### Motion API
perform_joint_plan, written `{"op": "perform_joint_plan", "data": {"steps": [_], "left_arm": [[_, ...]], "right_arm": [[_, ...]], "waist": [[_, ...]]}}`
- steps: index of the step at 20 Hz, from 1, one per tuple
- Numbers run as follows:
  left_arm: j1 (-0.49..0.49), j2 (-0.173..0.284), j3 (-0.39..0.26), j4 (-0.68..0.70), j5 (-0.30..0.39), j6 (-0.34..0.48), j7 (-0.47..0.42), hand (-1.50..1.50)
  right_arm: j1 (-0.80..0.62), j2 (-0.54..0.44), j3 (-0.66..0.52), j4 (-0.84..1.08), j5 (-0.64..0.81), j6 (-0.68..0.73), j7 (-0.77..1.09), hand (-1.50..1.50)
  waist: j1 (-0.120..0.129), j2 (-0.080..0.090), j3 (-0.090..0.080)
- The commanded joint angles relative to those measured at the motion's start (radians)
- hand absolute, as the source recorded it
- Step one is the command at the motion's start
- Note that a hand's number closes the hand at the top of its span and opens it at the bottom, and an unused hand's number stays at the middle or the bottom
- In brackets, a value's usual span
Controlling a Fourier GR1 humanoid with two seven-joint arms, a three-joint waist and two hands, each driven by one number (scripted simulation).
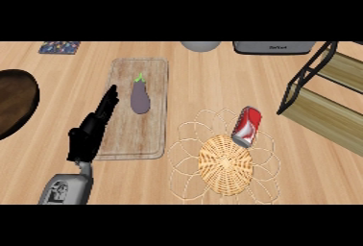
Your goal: Pick the cupcake from the placemat and place it in the tiered shelf
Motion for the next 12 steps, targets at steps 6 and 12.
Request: {"op": "perform_joint_plan", "data": {"steps": [6, 12], "left_arm": [[0.003, 0.016, 0.025, 0.026, 0.016, -0.025, -0.046, 0.0], [0.005, 0.013, 0.015, 0.01, 0.005, -0.022, -0.009, 0.0]], "right_arm": [[0.061, -0.104, -0.081, 0.145, -0.186, -0.188, -0.144, 1.5], [0.079, -0.14, -0.087, 0.118, 0.048, -0.046, 0.111, -1.5]], "waist": [[-0.002, 0.001, -0.001], [-0.007, -0.002, -0.001]]}}
